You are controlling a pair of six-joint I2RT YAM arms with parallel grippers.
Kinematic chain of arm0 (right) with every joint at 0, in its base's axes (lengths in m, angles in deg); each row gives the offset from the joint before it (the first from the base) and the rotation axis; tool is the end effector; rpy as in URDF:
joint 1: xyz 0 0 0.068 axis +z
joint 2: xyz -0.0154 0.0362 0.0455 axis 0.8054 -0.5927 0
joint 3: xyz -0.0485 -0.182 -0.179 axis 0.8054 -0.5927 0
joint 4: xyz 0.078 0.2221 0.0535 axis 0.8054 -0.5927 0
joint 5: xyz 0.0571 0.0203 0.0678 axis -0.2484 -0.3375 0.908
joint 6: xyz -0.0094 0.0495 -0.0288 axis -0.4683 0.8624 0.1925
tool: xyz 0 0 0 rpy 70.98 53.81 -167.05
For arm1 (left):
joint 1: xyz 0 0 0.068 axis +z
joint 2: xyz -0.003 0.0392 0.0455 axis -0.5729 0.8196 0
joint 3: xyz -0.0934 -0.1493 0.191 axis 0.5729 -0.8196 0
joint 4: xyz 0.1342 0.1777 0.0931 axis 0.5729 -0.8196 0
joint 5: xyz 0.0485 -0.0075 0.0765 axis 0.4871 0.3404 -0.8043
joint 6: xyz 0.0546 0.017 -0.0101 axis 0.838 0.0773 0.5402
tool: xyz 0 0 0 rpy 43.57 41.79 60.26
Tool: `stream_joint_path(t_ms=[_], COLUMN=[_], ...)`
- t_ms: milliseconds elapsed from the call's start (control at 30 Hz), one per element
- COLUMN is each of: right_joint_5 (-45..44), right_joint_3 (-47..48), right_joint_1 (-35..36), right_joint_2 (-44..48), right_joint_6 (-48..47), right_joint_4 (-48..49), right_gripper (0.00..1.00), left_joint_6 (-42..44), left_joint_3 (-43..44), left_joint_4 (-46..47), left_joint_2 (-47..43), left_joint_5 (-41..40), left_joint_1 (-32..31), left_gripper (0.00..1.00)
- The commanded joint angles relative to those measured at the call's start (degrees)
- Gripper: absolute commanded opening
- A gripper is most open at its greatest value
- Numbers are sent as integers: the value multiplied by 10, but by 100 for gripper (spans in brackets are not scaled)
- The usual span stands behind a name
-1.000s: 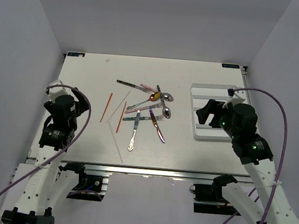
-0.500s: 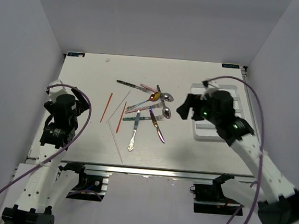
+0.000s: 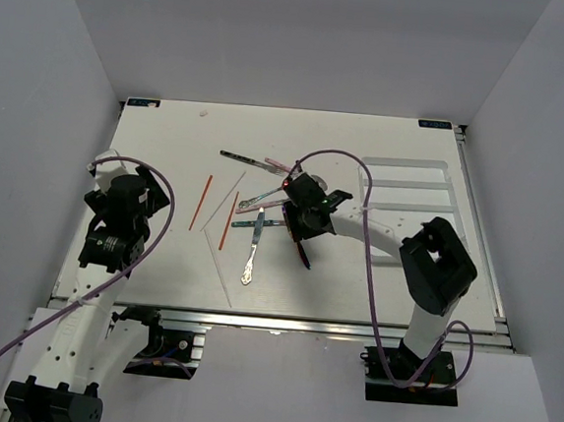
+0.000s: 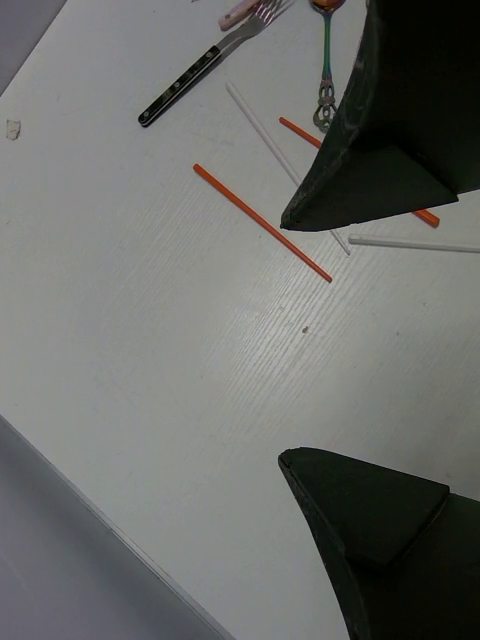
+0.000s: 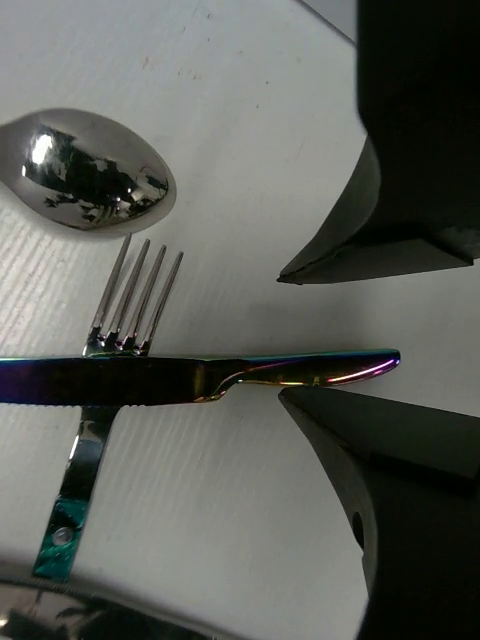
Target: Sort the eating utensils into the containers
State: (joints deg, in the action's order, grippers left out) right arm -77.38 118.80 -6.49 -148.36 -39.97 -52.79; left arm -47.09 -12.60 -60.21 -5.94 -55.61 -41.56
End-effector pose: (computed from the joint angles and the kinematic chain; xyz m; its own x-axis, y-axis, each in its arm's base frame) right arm 0.2518 0.2559 0.1970 -0.7290 -0.3706 -0.5755 -0.4219 0.9054 -0.0485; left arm 0.1561 0.0033 0.2991 -0.2967 -0.3516 -0.8879 -0.5311 0.8334 -0.1526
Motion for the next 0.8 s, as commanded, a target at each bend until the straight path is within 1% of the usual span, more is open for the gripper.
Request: stream_joint_path(t_ms=[0,133,367,500,533,567,633,733,767], right_joint_5=[-23,-15,8,2,2,1,-4,-5,-6], right_joint_3=[25,7,-7,-3,-6,-9,-16,-22,-24], right_joint_1=[15,16,16,15,16,16,16,17,19], right_joint_2=[-16,-38,-47,-68,-72,-75,-78,-78,-75], right_joint_6=[-15,-20,-19,-17,-16,-12,-7,1,2], right_joint_4=[4,21,53,52,53,54,53,39,34], right_gripper=[49,45,45,43,41,38,36,26,20], left_joint_6=[2,3,5,5,5,5,5,5,6], left_joint_3=[13,13,13,13,13,12,12,12,13], left_joint_4=[3,4,5,5,4,4,4,4,5], left_joint_2=[-1,5,7,9,9,8,8,9,10], left_joint_5=[-1,4,7,7,7,7,7,9,11], left_joint_1=[-3,-3,-3,-3,-3,-2,-3,-3,-3], left_gripper=[98,98,98,98,98,98,98,98,98])
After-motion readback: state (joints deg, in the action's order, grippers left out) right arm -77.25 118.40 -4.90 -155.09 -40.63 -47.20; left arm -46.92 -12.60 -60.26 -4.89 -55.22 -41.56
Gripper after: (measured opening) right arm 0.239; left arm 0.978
